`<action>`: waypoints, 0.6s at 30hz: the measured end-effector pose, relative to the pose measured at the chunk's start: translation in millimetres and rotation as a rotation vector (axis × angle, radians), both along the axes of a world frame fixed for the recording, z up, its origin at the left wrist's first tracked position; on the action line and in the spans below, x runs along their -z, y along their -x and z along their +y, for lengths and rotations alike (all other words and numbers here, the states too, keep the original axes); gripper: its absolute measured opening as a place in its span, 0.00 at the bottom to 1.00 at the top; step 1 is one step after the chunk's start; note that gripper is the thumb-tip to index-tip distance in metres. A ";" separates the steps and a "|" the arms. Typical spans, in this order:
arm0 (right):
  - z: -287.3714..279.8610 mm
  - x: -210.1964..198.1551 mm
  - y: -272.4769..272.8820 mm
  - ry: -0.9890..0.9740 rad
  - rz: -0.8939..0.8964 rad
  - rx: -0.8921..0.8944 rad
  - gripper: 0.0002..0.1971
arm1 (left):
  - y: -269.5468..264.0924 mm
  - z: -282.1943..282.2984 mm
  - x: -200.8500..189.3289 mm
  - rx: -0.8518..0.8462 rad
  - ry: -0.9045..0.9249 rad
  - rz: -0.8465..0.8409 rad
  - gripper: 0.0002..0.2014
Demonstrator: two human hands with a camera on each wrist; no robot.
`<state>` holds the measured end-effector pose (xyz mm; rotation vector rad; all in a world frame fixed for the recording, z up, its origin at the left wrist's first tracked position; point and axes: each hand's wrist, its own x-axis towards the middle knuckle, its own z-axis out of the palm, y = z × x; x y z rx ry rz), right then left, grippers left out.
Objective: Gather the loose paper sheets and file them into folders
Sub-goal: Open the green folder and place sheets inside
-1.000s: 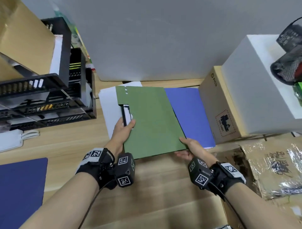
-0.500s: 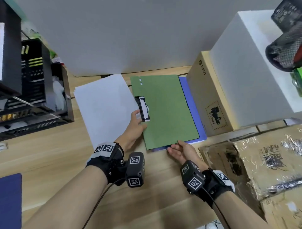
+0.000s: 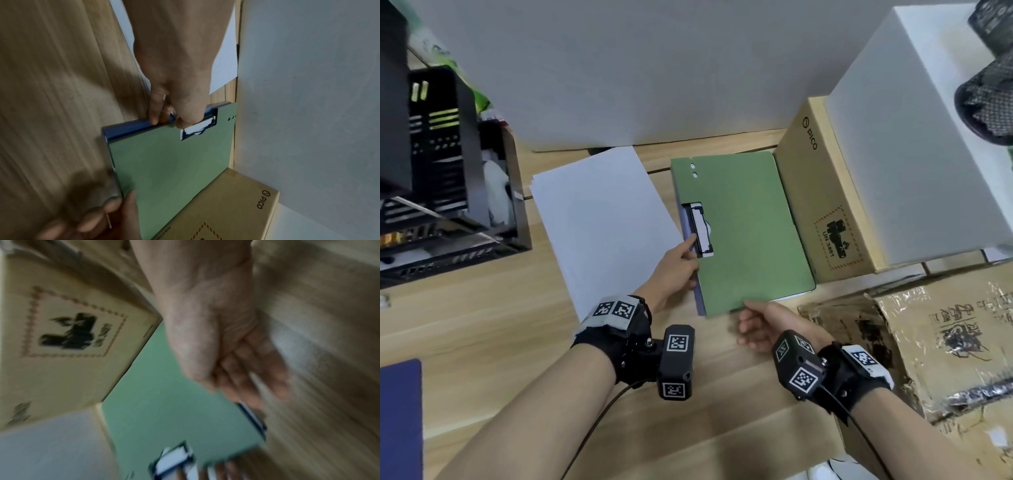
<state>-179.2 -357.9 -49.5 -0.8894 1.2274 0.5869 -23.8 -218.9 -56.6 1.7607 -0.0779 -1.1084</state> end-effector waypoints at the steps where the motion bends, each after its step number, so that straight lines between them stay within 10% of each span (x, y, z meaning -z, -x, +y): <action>1: 1.5 -6.1 -5.6 -0.046 -0.036 -0.080 0.18 | -2.1 4.3 -1.7 0.031 -0.023 -0.041 0.29; 10: 49.0 -18.6 -116.8 0.129 -0.444 -0.261 0.05 | -41.0 113.9 -10.9 -0.291 -0.157 -0.175 0.18; 18: 79.1 -2.5 -174.5 0.596 -0.320 -0.794 0.24 | -56.7 198.9 14.0 -0.691 -0.211 -0.061 0.11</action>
